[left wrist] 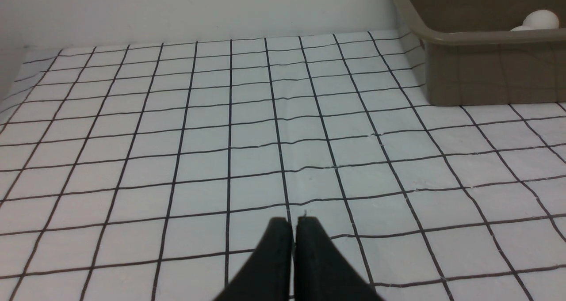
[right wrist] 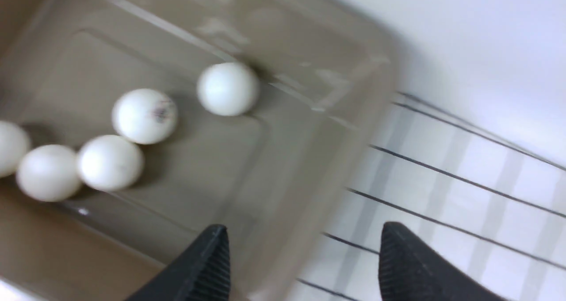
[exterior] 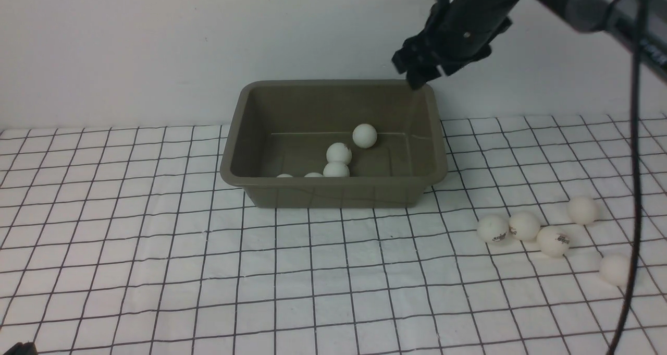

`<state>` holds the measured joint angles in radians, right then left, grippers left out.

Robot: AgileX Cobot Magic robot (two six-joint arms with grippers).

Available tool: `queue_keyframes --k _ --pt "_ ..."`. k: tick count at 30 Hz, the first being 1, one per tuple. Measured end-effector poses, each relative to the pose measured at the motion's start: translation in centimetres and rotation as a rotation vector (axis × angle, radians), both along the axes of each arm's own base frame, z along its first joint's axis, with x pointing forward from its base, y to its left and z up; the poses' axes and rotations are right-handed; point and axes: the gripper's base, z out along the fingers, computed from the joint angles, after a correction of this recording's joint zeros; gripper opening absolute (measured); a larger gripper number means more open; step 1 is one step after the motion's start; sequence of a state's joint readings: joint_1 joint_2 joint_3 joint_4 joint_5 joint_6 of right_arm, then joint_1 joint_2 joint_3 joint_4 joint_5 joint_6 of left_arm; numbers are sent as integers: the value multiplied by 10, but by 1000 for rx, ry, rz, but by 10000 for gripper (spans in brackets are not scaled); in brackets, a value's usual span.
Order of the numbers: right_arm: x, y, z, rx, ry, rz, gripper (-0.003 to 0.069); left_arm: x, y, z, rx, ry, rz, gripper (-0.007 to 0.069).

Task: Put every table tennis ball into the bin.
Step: Use the right arm to clamp the table tennis ball closest to it

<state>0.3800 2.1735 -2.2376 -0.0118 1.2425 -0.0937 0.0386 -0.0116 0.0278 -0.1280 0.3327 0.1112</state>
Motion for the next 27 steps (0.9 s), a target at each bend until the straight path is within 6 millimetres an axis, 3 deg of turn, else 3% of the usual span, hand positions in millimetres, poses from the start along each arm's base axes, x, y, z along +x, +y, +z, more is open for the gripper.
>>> queue_keyframes --k 5,9,16,22,27 --pt "-20 -55 36 -40 -36 -114 416 0 0 0 0 0 0 -4" --pt "-37 -107 39 -60 8 -222 416 0 0 0 0 0 0 -4" --pt "-57 -163 -17 -85 231 -341 416 0 0 0 0 0 0 -4" --pt "-70 -171 -60 -78 347 -359 416 0 0 0 0 0 0 -4" --pt "-71 -171 -77 -69 313 -355 416 0 0 0 0 0 0 -4"
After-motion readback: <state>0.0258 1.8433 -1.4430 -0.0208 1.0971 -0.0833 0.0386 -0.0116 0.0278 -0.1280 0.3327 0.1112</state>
